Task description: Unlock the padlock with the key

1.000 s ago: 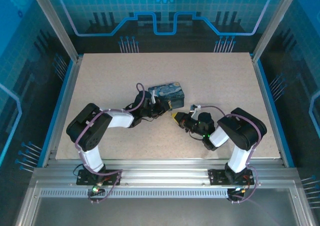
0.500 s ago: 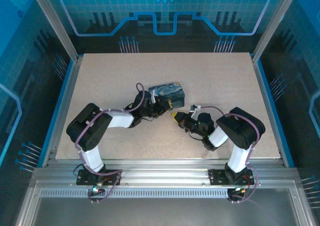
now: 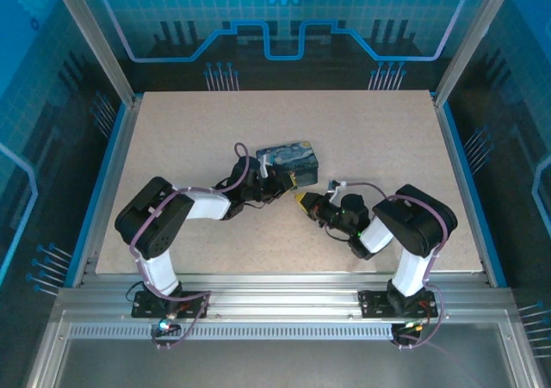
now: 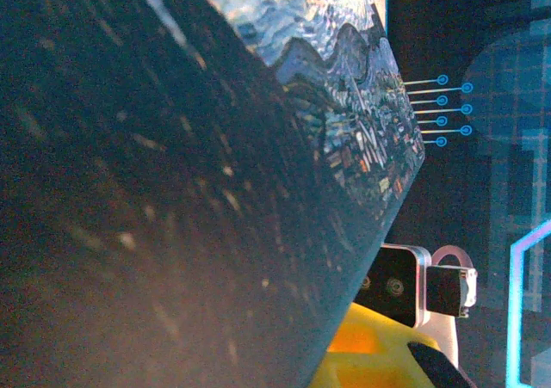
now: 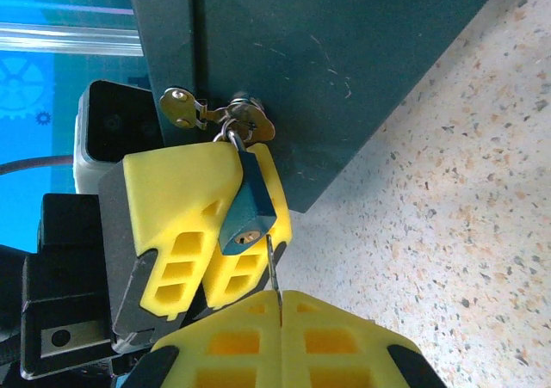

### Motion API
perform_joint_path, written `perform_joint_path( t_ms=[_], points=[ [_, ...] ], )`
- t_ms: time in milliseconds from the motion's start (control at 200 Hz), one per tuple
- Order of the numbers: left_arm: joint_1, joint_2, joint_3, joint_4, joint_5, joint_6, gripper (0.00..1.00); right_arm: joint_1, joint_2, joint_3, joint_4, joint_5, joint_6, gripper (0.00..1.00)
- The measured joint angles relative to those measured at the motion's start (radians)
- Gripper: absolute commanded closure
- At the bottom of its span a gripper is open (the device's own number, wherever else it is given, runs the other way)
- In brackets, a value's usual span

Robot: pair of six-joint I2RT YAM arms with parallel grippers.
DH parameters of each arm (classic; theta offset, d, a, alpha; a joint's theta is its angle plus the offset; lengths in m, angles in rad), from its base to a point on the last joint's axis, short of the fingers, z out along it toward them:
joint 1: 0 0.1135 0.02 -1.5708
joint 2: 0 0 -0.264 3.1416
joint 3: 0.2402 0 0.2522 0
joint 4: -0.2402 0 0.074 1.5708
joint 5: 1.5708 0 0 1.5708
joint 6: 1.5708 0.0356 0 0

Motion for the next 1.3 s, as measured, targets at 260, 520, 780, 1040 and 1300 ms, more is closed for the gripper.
perform_joint_path(
  t_ms=[260, 520, 780, 1040, 1300],
  points=[
    [0.0, 0.0, -0.001, 0.0, 0.0, 0.0, 1.0, 0.0, -0.037, -0.01, -0.001, 0.003, 0.0, 1.0],
    [0.0, 0.0, -0.001, 0.0, 0.0, -0.001, 1.0, 0.0, -0.046, -0.01, -0.011, 0.003, -0.001, 1.0],
    [0.0, 0.0, -0.002, 0.001, 0.0, -0.008, 1.0, 0.0, -0.023, -0.01, -0.011, 0.003, 0.0, 1.0],
    [0.002, 0.002, -0.002, 0.009, 0.003, -0.019, 1.0, 0.0, -0.023, 0.003, -0.012, 0.003, -0.001, 1.0],
    [0.002, 0.008, -0.002, 0.024, 0.008, -0.024, 1.0, 0.0, -0.023, 0.004, -0.012, 0.003, 0.0, 1.0]
  ],
)
